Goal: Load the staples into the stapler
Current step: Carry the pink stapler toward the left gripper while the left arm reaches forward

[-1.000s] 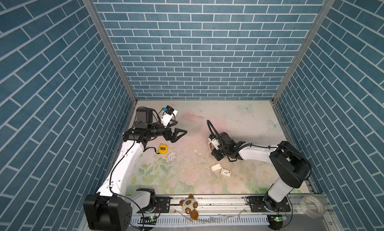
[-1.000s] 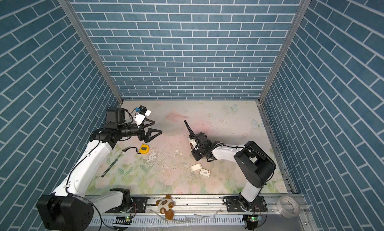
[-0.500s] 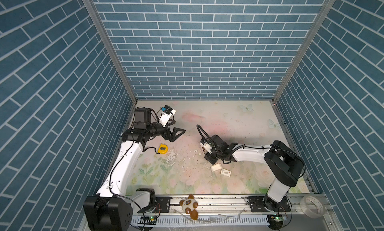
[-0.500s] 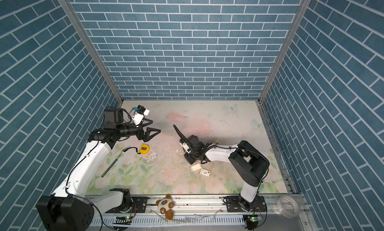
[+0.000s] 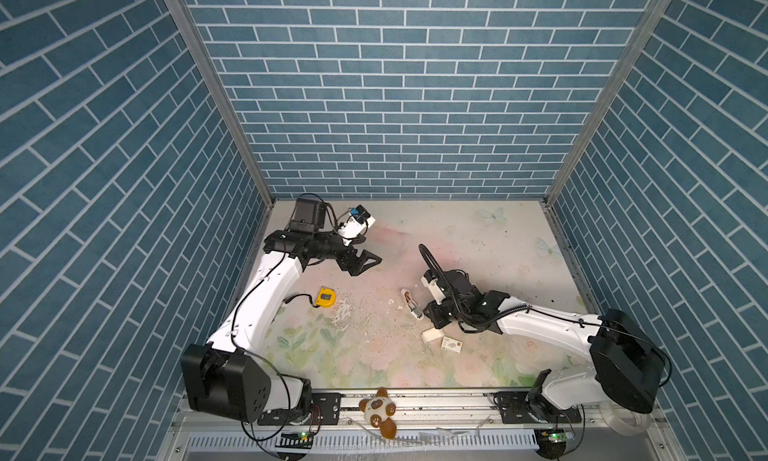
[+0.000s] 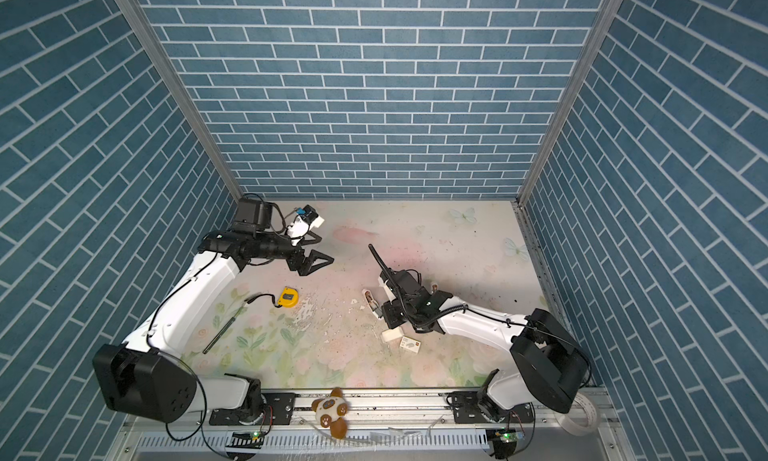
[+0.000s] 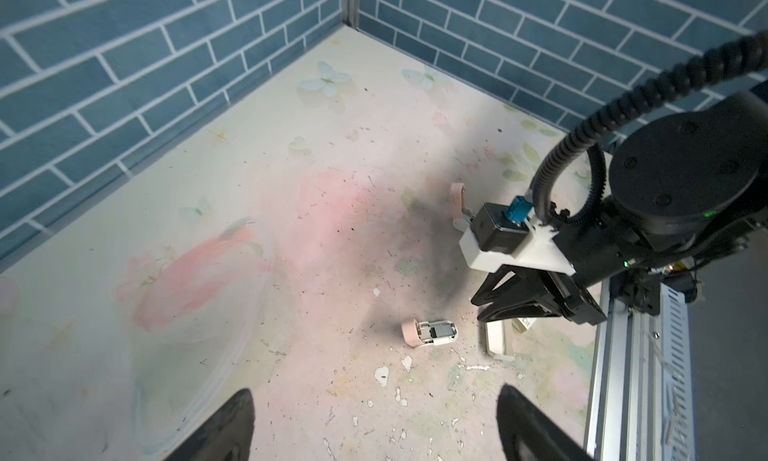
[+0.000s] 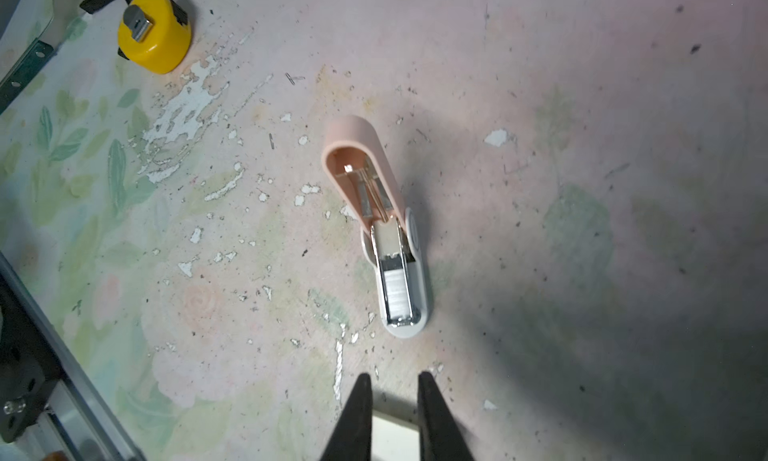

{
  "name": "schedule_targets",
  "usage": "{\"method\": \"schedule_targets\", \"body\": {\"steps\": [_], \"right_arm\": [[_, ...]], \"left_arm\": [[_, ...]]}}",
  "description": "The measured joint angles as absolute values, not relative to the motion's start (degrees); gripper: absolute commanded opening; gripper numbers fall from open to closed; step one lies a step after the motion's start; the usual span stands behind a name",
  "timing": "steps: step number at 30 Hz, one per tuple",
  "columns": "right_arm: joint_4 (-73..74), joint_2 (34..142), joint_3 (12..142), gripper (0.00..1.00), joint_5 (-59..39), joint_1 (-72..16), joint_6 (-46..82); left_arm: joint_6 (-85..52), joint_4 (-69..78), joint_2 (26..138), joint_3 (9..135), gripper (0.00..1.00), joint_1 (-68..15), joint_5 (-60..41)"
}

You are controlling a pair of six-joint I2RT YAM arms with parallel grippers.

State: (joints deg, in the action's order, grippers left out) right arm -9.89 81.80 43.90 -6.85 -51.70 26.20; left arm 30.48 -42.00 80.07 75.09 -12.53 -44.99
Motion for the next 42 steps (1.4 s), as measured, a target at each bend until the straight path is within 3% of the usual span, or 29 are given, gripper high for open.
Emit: {"method": "schedule_targets", "body": {"steps": [5, 16, 42], "right_arm": [[-10.33, 85.08, 44.91, 0.11, -10.35, -51.57, 32.95], [-8.71, 92.53, 46.78, 0.11, -16.88, -51.24, 38.79], [-7.05, 98.21, 49.04, 0.15, -21.30, -42.37, 38.20]], "left_arm": [[32.10, -42.24, 82.87, 73.73, 0.88, -13.72, -44.93], [31.92, -38.65, 83.48, 72.99, 0.84, -15.59, -45.91], [31.73, -35.48, 86.80, 71.29, 0.68, -20.71, -45.21]]}}
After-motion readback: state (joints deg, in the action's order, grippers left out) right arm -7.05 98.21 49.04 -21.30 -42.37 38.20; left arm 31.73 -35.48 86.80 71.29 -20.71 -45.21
